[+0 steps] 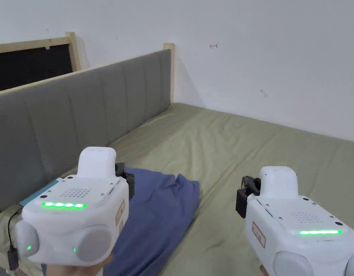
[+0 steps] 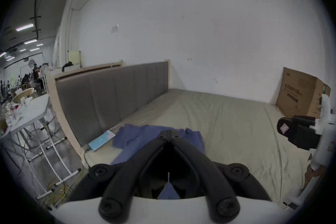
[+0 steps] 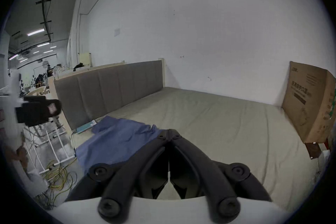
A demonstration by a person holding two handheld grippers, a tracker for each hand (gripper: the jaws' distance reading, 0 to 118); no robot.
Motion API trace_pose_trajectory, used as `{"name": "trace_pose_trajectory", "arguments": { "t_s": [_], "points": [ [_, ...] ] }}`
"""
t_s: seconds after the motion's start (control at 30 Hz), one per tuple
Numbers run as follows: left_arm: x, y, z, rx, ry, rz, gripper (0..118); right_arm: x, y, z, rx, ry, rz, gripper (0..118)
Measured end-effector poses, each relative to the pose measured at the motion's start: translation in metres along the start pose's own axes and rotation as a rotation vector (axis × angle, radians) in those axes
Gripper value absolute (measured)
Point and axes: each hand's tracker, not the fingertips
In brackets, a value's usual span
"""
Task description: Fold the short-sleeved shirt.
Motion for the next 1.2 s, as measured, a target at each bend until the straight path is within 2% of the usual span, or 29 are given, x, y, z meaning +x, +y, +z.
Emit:
{"name": "trace_pose_trajectory", "arguments": {
  "t_s": [0.17, 0.23, 0.3, 0.33, 0.37, 0.4, 0.43, 0.47, 0.7, 0.77, 0.83, 0.9, 0.93, 0.97, 1.03, 1.13, 1.17, 1.2],
  "points": [
    [-0.002, -0.035, -0.099, -0.286, -0.047, 0.086, 0, 0.007, -0.014, -0.006, -0.040, -0.035, 0.052, 0],
    [-0.002, -0.054, -0.134, -0.384, -0.046, 0.112, 0, 0.012, -0.018, -0.010, -0.065, -0.039, 0.027, 0],
    [0.003, -0.071, -0.161, -0.481, -0.046, 0.079, 2, 0.017, -0.022, -0.016, -0.084, -0.053, 0.022, 0],
    [0.005, -0.079, -0.175, -0.522, -0.040, 0.061, 13, 0.020, -0.024, -0.020, -0.097, -0.061, 0.022, 0],
    [0.006, -0.086, -0.187, -0.567, -0.058, 0.071, 38, 0.023, -0.026, -0.025, -0.110, -0.068, 0.021, 0],
    [0.006, -0.092, -0.195, -0.607, -0.059, 0.091, 80, 0.025, -0.027, -0.028, -0.118, -0.072, 0.019, 0],
    [0.008, -0.097, -0.205, -0.662, -0.090, 0.099, 99, 0.027, -0.028, -0.032, -0.127, -0.076, 0.017, 0],
    [0.010, -0.104, -0.212, -0.675, -0.123, 0.117, 107, 0.029, -0.030, -0.036, -0.135, -0.083, 0.014, 0],
    [0.027, -0.115, -0.243, -0.690, -0.112, 0.085, 110, 0.038, -0.035, -0.059, -0.180, -0.089, -0.020, 0],
    [0.032, -0.129, -0.258, -0.778, -0.108, 0.084, 112, 0.038, -0.038, -0.062, -0.192, -0.087, -0.032, 0],
    [0.039, -0.147, -0.267, -0.842, -0.097, 0.044, 112, 0.040, -0.041, -0.065, -0.203, -0.080, -0.043, 0],
    [0.047, -0.153, -0.265, -0.804, -0.081, -0.049, 112, 0.041, -0.045, -0.067, -0.215, -0.079, -0.048, 0],
    [0.050, -0.149, -0.261, -0.799, -0.065, -0.032, 111, 0.042, -0.046, -0.067, -0.220, -0.080, -0.050, 0],
    [0.048, -0.144, -0.259, -0.798, -0.063, -0.017, 105, 0.044, -0.048, -0.067, -0.226, -0.084, -0.055, 0],
    [0.044, -0.137, -0.256, -0.768, -0.011, -0.015, 71, 0.047, -0.051, -0.069, -0.241, -0.094, -0.068, 0],
    [0.032, -0.127, -0.257, -0.770, -0.010, -0.025, 23, 0.054, -0.055, -0.069, -0.256, -0.095, -0.107, 0],
    [0.025, -0.126, -0.258, -0.778, 0.015, 0.018, 9, 0.055, -0.056, -0.068, -0.257, -0.095, -0.115, 0],
    [0.015, -0.126, -0.261, -0.785, 0.027, 0.054, 9, 0.056, -0.056, -0.066, -0.257, -0.098, -0.119, 0]
  ]
}}
